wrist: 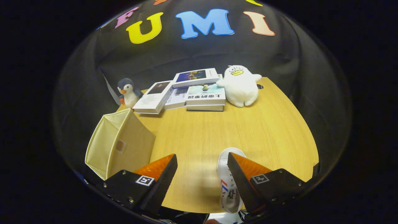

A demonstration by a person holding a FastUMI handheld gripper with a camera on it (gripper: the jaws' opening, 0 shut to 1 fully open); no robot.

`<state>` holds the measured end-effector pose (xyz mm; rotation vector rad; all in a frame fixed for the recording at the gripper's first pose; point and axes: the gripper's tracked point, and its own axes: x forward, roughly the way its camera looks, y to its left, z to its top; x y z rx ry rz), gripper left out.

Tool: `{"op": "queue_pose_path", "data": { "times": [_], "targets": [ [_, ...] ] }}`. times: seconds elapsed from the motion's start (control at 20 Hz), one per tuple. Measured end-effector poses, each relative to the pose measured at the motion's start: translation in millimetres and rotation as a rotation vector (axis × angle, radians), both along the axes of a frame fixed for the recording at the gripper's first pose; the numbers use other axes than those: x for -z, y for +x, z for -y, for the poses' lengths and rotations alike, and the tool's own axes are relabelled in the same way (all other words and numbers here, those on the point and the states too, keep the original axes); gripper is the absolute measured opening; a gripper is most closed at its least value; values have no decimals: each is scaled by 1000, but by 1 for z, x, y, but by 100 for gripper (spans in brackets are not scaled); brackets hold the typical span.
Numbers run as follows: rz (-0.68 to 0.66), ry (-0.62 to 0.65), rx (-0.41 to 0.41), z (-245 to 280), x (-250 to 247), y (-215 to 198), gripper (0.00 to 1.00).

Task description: Open the storage box then place both shoes into the box .Put the left shoe in first, then the right shoe, with the right side of both shoes facing outward in a uniform manner.

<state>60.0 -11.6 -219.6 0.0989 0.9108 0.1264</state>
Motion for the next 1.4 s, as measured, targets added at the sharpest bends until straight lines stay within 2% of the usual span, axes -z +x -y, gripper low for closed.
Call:
{"op": "queue_pose_path", "data": {
  "times": [0.25,0.55,1.0,1.1,1.15,1.25,1.35,1.4],
  "targets": [
    [-55,-38,48,50,27,-10,98],
    [-149,-109,48,83,64,-26,98],
    [-323,-197,0,94,113,-51,98],
    [-319,-176,-5,85,116,-54,96],
    [-327,-167,-10,81,116,-54,93],
    [-344,-128,-13,73,114,-56,79],
    [-339,-152,-9,74,116,-56,51],
    [-342,-152,-5,73,117,-54,42]
  ]
}}
